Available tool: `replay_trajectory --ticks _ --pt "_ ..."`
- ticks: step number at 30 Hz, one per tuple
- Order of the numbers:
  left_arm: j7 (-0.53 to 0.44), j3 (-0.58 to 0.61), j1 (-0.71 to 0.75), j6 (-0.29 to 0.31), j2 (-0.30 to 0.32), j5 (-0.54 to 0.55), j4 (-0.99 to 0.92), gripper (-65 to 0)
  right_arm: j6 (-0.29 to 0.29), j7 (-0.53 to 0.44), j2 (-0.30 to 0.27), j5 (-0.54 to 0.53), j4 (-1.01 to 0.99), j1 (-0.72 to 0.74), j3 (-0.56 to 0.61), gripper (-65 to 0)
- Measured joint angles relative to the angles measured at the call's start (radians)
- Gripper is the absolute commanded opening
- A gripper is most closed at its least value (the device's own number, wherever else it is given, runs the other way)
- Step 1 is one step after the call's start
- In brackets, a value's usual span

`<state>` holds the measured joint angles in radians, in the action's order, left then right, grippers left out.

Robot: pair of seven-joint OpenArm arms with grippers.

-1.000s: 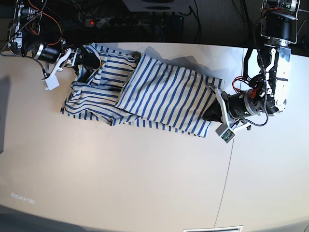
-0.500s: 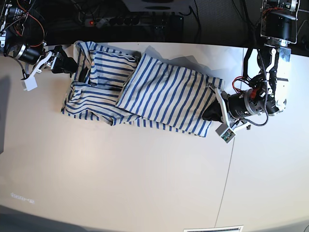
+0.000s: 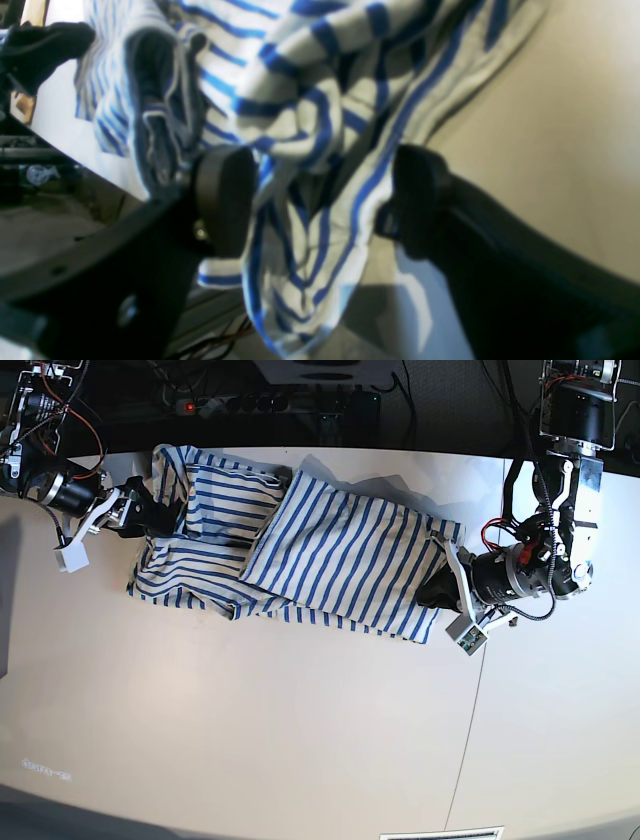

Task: Fold the T-shirt properly

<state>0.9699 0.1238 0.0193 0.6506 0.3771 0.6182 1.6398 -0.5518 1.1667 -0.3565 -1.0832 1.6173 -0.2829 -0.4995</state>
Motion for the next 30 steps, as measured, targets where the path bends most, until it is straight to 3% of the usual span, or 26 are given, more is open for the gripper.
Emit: replay_trajectory --ticks 10,15,21,22,23,25,26,30 --pt "0.023 0.0 0.0 0.0 0.0 0.0 0.0 -65.0 0.0 0.005 0.102 0.009 0.02 0.037 -0.002 -21.8" --pt "0.03 0.0 0.0 0.0 0.007 0.003 0.0 -65.0 0.001 0.006 0.098 0.051 0.104 0.021 -0.048 -21.8" --pt "0.028 0.0 0.0 0.0 0.011 0.003 0.0 -65.0 0.001 0.013 0.045 0.016 0.153 -0.059 -0.174 -22.2" --pt "0.028 0.0 0.0 0.0 0.011 0.003 0.0 -65.0 0.0 0.013 0.034 -0.009 0.163 -0.069 -0.19 -25.4" --pt "0.025 0.0 0.0 0.0 0.011 0.004 0.0 -65.0 0.0 0.016 0.029 -0.026 0.177 -0.072 -0.198 -33.5" --pt "0.02 0.0 0.0 0.0 0.011 0.006 0.0 -65.0 0.0 0.015 0.024 -0.083 0.198 -0.068 -0.196 -58.5" --pt "0.021 0.0 0.001 0.0 0.011 0.006 0.0 -65.0 0.0 0.014 0.028 -0.122 0.207 -0.067 -0.185 -65.0" --pt "0.018 0.0 0.001 0.0 0.013 0.007 0.0 -65.0 0.0 0.005 0.053 -0.12 0.223 -0.05 -0.121 -65.0"
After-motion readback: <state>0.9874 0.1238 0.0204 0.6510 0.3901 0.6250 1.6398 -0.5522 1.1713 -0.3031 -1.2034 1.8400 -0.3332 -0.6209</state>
